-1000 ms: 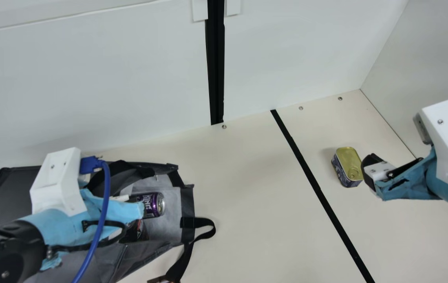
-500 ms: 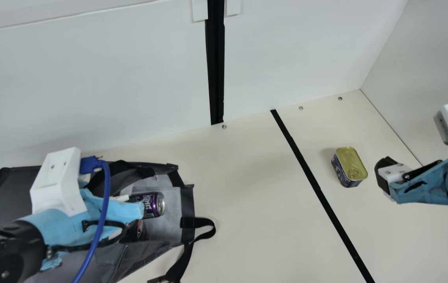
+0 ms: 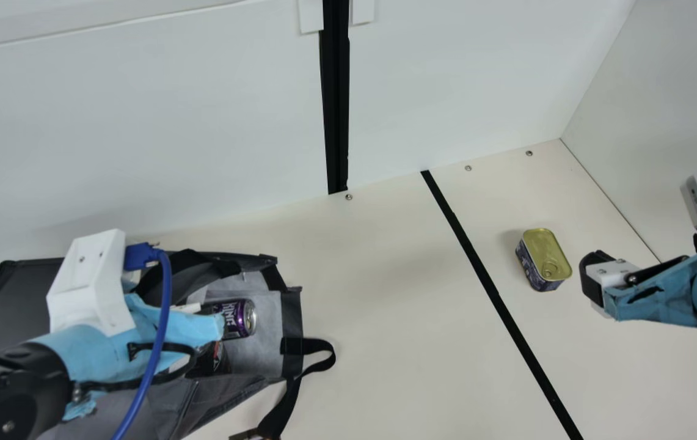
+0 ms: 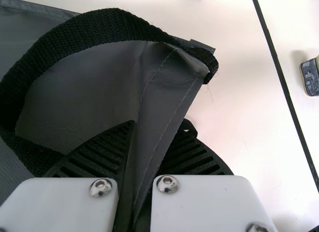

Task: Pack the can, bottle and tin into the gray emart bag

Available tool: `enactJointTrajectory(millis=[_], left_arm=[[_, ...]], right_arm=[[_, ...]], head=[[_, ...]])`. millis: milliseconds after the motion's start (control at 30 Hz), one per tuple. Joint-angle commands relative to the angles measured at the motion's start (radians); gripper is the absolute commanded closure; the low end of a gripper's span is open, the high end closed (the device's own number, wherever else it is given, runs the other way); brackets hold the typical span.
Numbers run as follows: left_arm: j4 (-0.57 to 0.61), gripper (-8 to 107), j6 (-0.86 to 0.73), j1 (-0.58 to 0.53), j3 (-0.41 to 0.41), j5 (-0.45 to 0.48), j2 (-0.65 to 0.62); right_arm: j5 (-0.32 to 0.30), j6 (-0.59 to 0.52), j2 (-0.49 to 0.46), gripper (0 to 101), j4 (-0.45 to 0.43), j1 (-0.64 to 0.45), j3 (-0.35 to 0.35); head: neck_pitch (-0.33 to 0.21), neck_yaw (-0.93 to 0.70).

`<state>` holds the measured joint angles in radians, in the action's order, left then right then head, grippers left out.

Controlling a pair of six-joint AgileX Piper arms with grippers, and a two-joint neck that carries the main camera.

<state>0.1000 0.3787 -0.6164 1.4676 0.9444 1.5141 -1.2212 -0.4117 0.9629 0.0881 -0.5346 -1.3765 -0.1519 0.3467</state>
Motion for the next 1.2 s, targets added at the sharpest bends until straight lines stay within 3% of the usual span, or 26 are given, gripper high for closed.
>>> enactJointTrajectory(millis=[0, 633, 1167], left_arm=[[0.0, 89, 0.0, 0.0, 0.0, 0.0, 0.0], [0.0, 89, 0.0, 0.0, 0.0, 0.0, 0.0], [0.0, 89, 0.0, 0.0, 0.0, 0.0, 0.0]], right_arm=[[0.001, 0.004, -0.002, 10, 0.002, -0.001, 0.002], [0.001, 0.031, -0.013, 10, 0.006, 0.003, 0.008], [0.001, -0.02, 0.024, 10, 0.042, -0.053, 0.011]], head=[[-0.023, 0.002], [-0.023, 0.002], [-0.023, 0.002]])
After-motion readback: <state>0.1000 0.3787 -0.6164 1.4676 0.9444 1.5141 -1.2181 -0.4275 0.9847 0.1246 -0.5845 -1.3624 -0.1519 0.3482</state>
